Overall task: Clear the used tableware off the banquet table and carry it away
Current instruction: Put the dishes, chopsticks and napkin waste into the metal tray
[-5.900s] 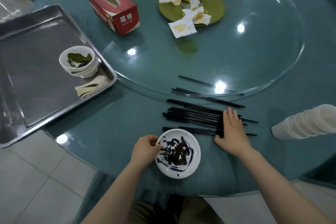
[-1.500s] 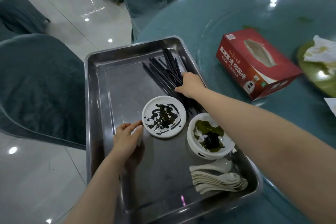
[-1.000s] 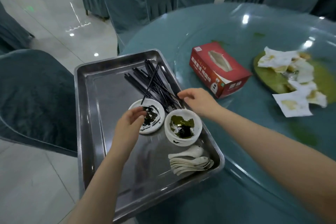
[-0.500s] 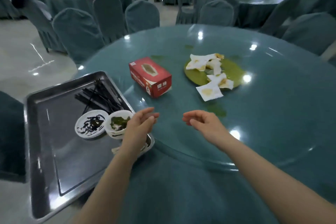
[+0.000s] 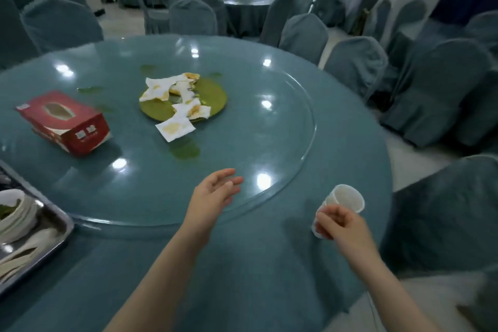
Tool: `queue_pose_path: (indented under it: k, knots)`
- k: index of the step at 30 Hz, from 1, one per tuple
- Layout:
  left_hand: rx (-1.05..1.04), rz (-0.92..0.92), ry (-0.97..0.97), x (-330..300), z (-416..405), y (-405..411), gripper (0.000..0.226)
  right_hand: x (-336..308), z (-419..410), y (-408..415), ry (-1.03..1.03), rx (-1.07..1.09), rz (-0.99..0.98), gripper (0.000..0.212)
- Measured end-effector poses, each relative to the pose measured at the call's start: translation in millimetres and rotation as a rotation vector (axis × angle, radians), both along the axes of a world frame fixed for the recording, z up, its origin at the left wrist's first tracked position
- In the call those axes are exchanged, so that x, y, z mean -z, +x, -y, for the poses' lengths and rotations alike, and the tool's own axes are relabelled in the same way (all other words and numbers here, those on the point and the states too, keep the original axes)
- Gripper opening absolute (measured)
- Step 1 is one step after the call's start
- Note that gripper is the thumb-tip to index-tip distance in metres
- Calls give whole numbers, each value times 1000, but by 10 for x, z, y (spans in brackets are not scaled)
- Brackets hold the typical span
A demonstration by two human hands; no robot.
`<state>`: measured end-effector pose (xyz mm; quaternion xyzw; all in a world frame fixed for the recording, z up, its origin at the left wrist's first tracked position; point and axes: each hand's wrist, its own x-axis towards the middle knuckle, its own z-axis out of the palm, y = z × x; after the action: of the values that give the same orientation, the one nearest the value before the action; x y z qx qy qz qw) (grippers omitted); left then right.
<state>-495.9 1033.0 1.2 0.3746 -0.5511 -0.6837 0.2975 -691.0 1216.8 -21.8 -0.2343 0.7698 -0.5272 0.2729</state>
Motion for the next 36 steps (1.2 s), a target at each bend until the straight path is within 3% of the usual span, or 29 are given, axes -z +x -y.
queue_pose_path:
  k: [3, 5, 9, 14, 22, 28, 30, 36]
  knots:
    - [52, -2, 20, 70, -113, -250, 24, 207, -341, -182, 118, 202, -80, 44]
    - [71, 4, 34, 106, -157, -338, 24, 358, -442, -246, 193, 312, -80, 43]
    - [77, 15, 59, 146, -203, -383, 23, 586, -309, -392, 119, 244, -7, 86]
    - [18, 56, 55, 160, -124, -177, 22, 777, -54, -476, 31, 212, -22, 66]
    - [-50, 122, -9, 235, 35, 166, 26, 584, 296, -110, -31, 86, 36, 52]
    - [299, 399, -280, 331, 93, 237, 71, 196, 809, 354, -131, -173, 138, 42]
    - [335, 413, -311, 336, 144, 279, 82, 115, 970, 480, -131, -237, 134, 42]
    - [132, 374, -375, 291, 367, 641, 67, -40, 1445, 879, -80, -418, 88, 40]
